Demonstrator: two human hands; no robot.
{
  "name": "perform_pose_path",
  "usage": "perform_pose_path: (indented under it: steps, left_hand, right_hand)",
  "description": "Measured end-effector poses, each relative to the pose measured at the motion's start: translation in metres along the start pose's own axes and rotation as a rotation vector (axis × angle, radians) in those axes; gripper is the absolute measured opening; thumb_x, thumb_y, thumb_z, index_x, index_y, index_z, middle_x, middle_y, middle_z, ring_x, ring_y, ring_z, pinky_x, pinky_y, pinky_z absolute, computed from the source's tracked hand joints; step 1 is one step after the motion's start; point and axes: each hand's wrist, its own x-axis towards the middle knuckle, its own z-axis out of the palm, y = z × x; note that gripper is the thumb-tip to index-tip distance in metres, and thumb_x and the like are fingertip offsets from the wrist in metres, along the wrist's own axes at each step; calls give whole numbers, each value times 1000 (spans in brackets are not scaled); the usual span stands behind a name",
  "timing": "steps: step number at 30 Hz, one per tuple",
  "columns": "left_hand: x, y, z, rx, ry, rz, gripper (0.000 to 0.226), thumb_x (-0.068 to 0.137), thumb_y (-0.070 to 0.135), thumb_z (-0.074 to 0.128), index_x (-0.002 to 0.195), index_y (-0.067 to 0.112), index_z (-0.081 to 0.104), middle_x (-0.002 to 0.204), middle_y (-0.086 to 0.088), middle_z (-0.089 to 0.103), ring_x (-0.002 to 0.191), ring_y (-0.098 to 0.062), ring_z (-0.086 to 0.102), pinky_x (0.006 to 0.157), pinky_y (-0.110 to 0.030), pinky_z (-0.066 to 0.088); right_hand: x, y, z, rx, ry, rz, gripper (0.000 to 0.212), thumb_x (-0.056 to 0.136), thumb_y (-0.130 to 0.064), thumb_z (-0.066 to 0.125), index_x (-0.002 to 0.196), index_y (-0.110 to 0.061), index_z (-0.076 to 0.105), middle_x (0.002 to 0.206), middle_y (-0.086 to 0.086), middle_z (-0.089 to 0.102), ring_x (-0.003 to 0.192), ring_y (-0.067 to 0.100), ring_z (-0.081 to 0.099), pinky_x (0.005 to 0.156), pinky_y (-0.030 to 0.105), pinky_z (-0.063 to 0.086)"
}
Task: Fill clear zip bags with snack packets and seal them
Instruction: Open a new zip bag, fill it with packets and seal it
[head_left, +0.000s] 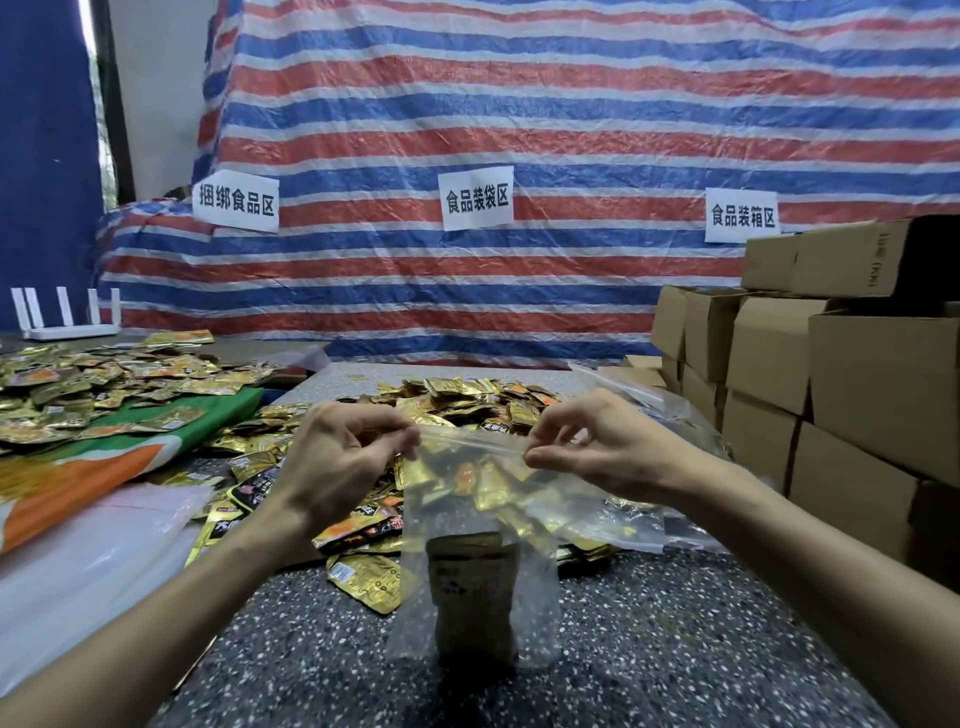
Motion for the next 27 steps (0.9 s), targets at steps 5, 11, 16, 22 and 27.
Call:
perform_pose_path:
  steps: [5,11,16,22,27]
  left_hand:
    - [4,-3,0,-4,-4,-20,16,88,3,69,80,14,78,76,2,75,77,-19,71,71,-52,59]
    - [7,-5,1,3,-3,-23,16,88,3,70,80,15,78,75,1,75,73,-24,69,65,-52,58]
    - [8,-6,4,15,-23,-31,21,87,-1,68,77,16,77,76,3,75,74,-12,69,62,-29,58]
    - [6,-11,10,-37,-9,-92,21,86,0,69,80,18,78,80,2,76,76,-21,70,68,-47,60]
    - [-2,-1,28,-149,62,-93,25,85,5,67,72,24,75,73,-4,72,59,-10,64,48,-14,48]
  right_hand:
    - [-12,12,-10,44,-2,38,7,89,-26,71,87,-20,75,86,-1,73,77,11,64,70,27,52]
    - [-27,24,-22,75,-11,79,7,89,-25,71,83,-22,73,86,1,73,81,18,65,75,34,55]
    - [-39,30,-25,77,-6,106,13,87,-30,71,85,-18,74,84,-3,72,78,8,64,72,21,54]
    - [-47,31,-19,41,39,122,22,86,-38,71,81,-16,73,78,-4,70,68,4,61,64,22,51]
    - [-68,33,2,297,68,207,35,76,-49,79,94,-23,67,98,-4,71,86,5,69,77,24,55]
